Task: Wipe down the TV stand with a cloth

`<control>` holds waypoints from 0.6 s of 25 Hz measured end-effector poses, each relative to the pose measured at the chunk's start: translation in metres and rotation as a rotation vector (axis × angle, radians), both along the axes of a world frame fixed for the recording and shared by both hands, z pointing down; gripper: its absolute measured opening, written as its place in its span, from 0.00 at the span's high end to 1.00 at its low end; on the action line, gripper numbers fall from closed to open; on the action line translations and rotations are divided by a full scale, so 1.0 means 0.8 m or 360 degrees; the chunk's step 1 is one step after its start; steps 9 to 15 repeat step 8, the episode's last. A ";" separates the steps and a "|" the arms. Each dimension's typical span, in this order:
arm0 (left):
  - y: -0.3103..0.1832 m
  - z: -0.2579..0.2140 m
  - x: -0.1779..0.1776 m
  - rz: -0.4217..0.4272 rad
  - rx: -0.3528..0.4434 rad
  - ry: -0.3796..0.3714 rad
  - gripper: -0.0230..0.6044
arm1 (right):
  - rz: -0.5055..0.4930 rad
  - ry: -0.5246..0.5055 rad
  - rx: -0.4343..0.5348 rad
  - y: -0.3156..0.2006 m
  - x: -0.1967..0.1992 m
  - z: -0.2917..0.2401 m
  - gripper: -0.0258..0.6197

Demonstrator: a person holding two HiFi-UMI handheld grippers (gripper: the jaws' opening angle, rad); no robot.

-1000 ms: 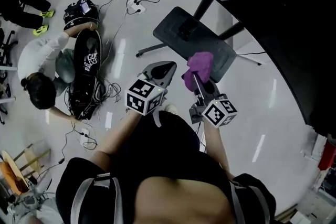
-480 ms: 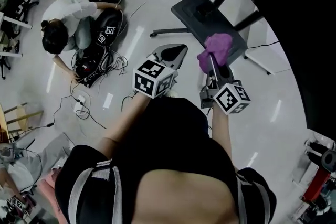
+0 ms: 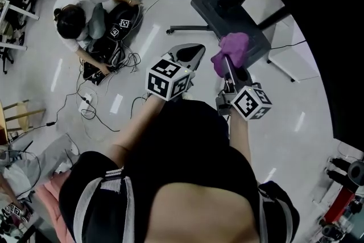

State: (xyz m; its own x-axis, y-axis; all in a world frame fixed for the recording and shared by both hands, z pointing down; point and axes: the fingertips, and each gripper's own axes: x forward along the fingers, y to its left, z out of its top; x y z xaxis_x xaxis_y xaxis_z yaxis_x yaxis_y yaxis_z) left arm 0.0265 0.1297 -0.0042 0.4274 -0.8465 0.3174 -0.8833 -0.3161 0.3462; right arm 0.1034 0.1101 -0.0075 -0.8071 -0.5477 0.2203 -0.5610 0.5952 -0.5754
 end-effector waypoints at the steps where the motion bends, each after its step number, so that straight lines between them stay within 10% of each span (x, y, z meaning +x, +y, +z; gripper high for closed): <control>1: 0.001 0.000 0.000 -0.0001 0.0000 0.0003 0.95 | -0.0002 0.0005 0.0000 0.002 0.000 0.000 0.82; 15: 0.018 0.010 -0.014 -0.0033 -0.0028 0.0031 0.95 | -0.0023 0.0017 -0.0028 0.019 -0.011 0.009 0.82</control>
